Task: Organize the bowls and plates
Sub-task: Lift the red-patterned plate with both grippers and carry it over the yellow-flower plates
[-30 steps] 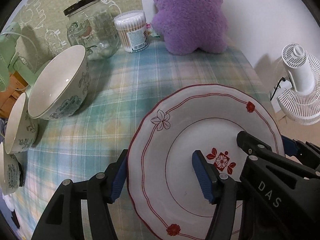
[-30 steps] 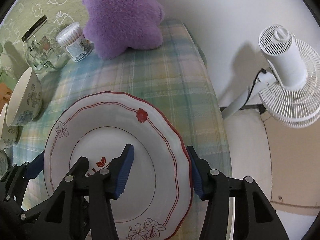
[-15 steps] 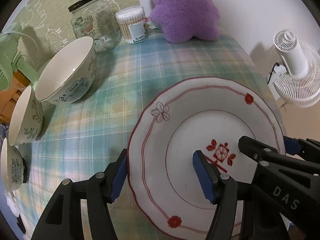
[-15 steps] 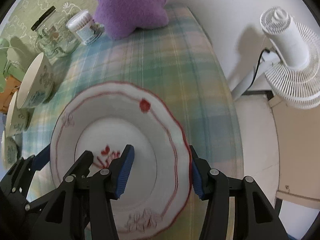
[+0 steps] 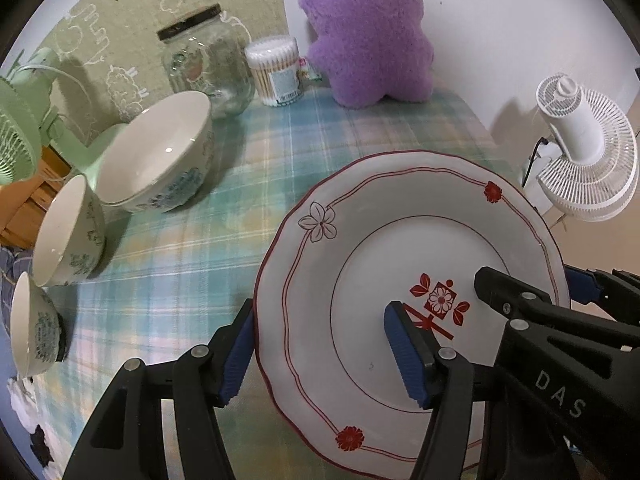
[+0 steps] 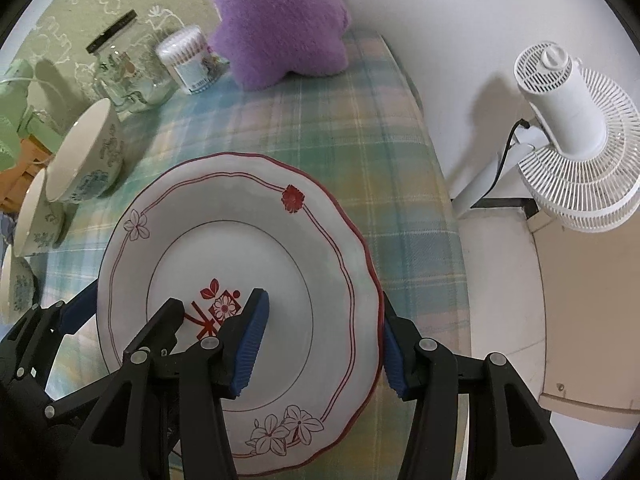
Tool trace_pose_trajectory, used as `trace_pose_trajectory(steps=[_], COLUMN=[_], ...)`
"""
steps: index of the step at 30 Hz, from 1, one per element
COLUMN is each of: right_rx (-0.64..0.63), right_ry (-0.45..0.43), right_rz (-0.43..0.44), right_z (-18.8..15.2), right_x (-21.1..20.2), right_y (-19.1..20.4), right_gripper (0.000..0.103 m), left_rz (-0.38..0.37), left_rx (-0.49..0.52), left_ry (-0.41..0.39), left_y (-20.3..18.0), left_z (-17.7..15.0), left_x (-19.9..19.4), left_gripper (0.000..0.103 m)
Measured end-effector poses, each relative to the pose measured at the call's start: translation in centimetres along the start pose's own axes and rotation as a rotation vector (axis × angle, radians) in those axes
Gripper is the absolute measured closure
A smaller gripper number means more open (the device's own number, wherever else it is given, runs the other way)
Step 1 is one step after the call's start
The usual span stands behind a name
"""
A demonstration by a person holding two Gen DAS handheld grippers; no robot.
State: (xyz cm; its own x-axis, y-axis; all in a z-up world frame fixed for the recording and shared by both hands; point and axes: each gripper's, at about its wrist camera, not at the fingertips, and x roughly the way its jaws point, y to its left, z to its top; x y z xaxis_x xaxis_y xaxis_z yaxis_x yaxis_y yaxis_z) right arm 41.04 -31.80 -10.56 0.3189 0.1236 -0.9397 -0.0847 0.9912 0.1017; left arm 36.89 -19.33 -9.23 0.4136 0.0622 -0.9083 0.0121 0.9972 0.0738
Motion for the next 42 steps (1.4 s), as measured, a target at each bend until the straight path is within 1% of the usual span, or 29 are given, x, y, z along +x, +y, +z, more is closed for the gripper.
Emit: trace_pose_trajectory(steps=[7,13,19,24,30,36,39,42], right_rx=[-0.004,-0.002,-0.016,-0.008,0.013,0.051,0.063,0.081], right_ry=[-0.025,-0.039,-0.05,-0.054,-0.054,-0.043,-0.042,-0.032], right_rz=[0.001,-0.001,-0.031,-0.072,-0.115,-0.152,-0.173,-0.184], right_z=[-1.0,-2.7,-5.2,-7.9,-11.5,-14.9,-16.4,-17.7], right_x=[-3.2,-5.6,-8.1,-10.1,-11.7,-12.4,-12.7,-12.7], right_y=[1.1,1.8,2.9,3.7,4.4,4.2,4.0,3.6], right_gripper=[0.048,0.048,0.048,0.048,0.048,0.048,0.048,0.048], left_rz=[-0.015,-0.026,-0.069,-0.103,-0.159,-0.209,-0.229,-0.231], left_rx=[-0.012,-0.015,-0.006,0.038,0.082,0.132,0.15,0.162], left_ry=[-0.015,-0.025,-0.02,-0.023,-0.004,0.01,0.018,0.03], left_y=[0.9,1.6,2.3,2.3,2.5,2.0,1.5,1.0], left_z=[-0.8,-2.4,-4.8,-7.1,-9.9,-12.5,-13.5,-14.4], left_x=[-3.0,-5.5,-7.6,-9.3,-10.2,-10.5,-10.5,-10.4], left_gripper=[0.039,0.039,0.039,0.039,0.039,0.039,0.039,0.039])
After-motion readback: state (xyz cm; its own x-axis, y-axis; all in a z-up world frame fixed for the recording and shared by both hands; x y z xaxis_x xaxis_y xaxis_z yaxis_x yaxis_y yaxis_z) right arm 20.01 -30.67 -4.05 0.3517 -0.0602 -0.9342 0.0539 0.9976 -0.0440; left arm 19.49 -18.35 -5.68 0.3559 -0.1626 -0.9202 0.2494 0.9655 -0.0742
